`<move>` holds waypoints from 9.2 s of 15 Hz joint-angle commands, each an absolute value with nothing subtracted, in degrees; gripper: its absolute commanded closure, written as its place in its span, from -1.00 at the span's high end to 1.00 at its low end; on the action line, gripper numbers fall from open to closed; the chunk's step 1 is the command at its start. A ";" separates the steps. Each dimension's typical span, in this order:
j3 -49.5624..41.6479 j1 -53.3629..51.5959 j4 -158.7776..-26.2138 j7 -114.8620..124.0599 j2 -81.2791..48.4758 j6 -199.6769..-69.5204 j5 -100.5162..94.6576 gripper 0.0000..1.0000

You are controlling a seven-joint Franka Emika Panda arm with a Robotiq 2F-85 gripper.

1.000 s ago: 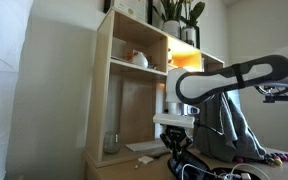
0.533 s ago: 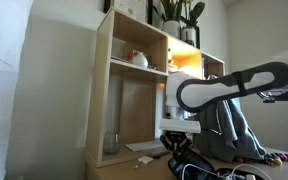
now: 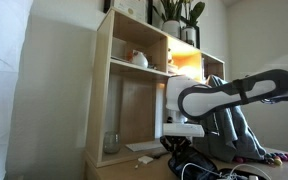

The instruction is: Move the portable bag slightly to the left and close it

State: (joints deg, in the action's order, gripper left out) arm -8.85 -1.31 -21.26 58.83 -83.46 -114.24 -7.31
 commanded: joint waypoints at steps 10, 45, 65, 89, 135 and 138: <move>-9.09 -1.31 -20.58 58.70 -83.87 -113.89 -6.97 -0.89; -10.31 -10.52 -23.86 57.46 -84.88 -113.66 -15.97 -0.89; -10.90 -13.38 -21.26 57.64 -84.80 -120.66 -18.10 -0.97; -10.75 -15.76 -24.98 54.84 -85.17 -121.18 -19.12 -0.97; -11.69 -9.86 -20.80 55.80 -83.59 -126.73 -13.69 -0.97; -12.35 -9.86 -20.81 55.90 -83.82 -127.04 -14.33 -0.97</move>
State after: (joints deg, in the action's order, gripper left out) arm -10.45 -9.59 -20.81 55.47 -83.83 -126.20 -14.61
